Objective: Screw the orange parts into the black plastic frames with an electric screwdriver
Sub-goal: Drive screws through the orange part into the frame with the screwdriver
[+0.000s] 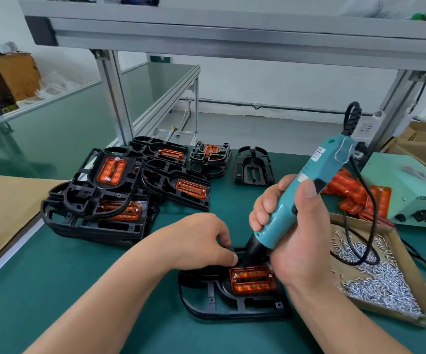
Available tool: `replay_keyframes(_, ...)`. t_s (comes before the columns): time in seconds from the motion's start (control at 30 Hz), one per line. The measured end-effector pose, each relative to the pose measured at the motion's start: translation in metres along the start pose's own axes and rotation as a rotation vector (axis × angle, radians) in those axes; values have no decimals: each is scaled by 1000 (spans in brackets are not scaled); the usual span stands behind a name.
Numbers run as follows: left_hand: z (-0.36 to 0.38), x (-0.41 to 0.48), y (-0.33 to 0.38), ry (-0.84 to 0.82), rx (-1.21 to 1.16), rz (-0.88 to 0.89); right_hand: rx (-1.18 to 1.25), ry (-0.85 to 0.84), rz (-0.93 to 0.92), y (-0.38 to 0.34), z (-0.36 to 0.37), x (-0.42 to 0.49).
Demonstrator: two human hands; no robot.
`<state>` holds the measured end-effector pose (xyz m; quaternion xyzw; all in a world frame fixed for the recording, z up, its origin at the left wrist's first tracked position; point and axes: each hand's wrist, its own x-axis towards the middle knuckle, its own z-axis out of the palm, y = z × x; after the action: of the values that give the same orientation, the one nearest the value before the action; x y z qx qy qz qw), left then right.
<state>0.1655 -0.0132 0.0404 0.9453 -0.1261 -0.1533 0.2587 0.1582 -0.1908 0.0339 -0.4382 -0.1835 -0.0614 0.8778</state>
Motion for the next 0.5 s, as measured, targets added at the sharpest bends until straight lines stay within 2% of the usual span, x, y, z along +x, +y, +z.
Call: replay_keyframes(0.5,-1,-4,5,-27,-37,17,-138,-213,-2,1,13,-1)
